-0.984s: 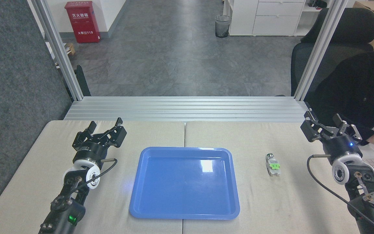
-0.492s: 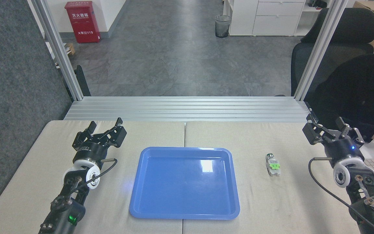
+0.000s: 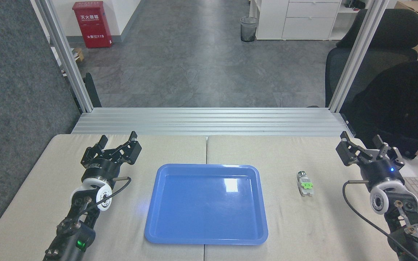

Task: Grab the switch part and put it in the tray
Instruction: 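Move the right gripper toward the white-and-green switch part and lower it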

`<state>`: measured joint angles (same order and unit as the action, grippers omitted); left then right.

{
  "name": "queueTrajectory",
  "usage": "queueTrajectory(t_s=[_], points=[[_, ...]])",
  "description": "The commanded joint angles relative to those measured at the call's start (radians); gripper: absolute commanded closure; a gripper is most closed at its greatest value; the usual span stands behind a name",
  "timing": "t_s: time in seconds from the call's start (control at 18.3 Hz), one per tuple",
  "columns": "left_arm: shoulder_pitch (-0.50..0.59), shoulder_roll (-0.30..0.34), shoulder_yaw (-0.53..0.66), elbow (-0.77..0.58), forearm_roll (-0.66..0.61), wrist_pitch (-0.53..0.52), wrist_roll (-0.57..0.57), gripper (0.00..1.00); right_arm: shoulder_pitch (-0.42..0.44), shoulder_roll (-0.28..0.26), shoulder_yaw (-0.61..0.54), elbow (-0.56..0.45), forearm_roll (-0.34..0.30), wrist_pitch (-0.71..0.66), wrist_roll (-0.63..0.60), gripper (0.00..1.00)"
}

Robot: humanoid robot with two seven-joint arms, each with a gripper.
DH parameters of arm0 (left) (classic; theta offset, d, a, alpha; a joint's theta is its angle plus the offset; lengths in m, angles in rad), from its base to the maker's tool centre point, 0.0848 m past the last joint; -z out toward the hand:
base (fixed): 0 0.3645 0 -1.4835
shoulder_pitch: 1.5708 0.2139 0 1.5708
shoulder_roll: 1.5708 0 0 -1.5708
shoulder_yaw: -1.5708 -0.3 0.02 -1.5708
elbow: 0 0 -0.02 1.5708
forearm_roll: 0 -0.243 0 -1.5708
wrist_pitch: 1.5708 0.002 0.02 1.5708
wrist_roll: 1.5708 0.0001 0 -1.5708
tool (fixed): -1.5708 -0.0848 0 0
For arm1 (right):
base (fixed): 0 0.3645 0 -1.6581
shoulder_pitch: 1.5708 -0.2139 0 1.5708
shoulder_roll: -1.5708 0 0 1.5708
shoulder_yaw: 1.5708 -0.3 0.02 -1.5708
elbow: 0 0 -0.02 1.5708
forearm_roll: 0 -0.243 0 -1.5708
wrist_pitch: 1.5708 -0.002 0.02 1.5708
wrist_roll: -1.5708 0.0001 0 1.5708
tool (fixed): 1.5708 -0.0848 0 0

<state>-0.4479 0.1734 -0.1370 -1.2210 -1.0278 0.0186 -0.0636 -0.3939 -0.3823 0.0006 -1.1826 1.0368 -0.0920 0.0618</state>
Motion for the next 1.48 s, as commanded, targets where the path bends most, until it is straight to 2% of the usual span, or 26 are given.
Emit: queueTrajectory(t_s=[0.0,0.22,0.6,0.71,0.88,0.98,1.15,1.42], points=[[0.0,0.0,0.0,0.0,0.0,0.0,0.001,0.0,0.018,0.01,-0.005,-0.049,-0.001,0.003,0.0,0.03],[0.0,0.0,-0.001,0.0,0.0,0.0,0.001,0.0,0.039,0.046,-0.031,-0.065,0.0,0.002,0.0,0.03],[0.0,0.0,0.0,0.0,0.0,0.0,0.001,0.0,0.046,0.036,-0.019,-0.043,0.008,0.003,0.025,0.03],[0.0,0.0,-0.001,0.0,0.0,0.0,0.001,0.0,0.04,0.048,0.008,0.041,0.002,-0.011,0.067,0.05],[0.0,0.0,-0.001,0.0,0.0,0.0,0.001,0.0,0.03,0.054,0.042,0.095,-0.009,-0.009,0.069,0.05],[0.0,0.0,0.0,0.0,0.0,0.0,0.001,0.0,0.02,0.081,0.08,0.122,-0.004,-0.011,0.072,0.05],[0.0,0.0,-0.001,0.0,0.0,0.0,0.001,0.0,0.01,0.1,0.177,0.234,-0.003,-0.009,0.072,0.07],[0.0,0.0,0.0,0.0,0.0,0.0,0.001,0.0,-0.039,0.131,0.26,0.357,0.002,-0.003,0.072,0.08]])
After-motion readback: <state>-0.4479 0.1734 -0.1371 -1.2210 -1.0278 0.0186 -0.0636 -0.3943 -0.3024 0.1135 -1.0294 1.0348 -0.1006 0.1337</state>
